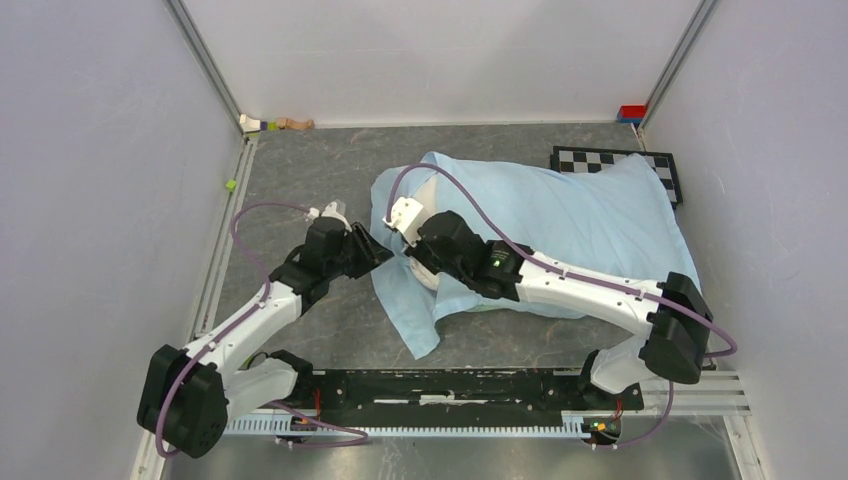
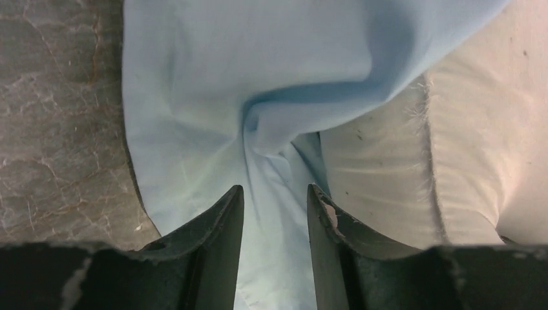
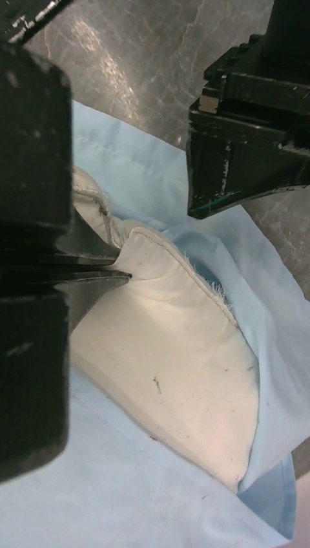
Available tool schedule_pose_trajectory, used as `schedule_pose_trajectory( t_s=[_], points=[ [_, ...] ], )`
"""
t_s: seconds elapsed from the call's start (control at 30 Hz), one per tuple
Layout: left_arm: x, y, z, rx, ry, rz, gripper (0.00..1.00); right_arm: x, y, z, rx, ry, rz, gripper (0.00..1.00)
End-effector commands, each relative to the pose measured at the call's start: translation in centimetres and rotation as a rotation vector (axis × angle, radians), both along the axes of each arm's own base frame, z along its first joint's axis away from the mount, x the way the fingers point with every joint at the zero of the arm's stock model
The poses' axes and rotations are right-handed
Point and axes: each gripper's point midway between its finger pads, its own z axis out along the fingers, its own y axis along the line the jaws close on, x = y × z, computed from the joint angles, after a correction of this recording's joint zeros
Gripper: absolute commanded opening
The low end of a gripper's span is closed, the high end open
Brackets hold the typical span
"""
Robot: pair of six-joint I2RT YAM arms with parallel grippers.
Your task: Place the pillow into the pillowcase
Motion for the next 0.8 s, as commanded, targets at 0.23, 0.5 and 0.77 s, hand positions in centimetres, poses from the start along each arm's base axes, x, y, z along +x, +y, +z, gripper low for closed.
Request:
schedule_pose_trajectory(
  t_s=[0.23,0.5,0.77],
  points=[
    [-0.8,-2.2,-1.7,0.057,0.009,0.063,0.50,-1.3,2.8,3.7,0.201,0.021,0.073,0.00],
    [0.7,-2.7,-3.1,0.066,0.003,0.168,0.52,-1.6,2.7,4.5,0.243,0.036,0.063,0.00],
    [3.0,-4.2,-4.6,0.073,0.007,0.184,0.51,-1.3,2.2,5.3,0.257,0.020,0.032,0.00]
  ],
)
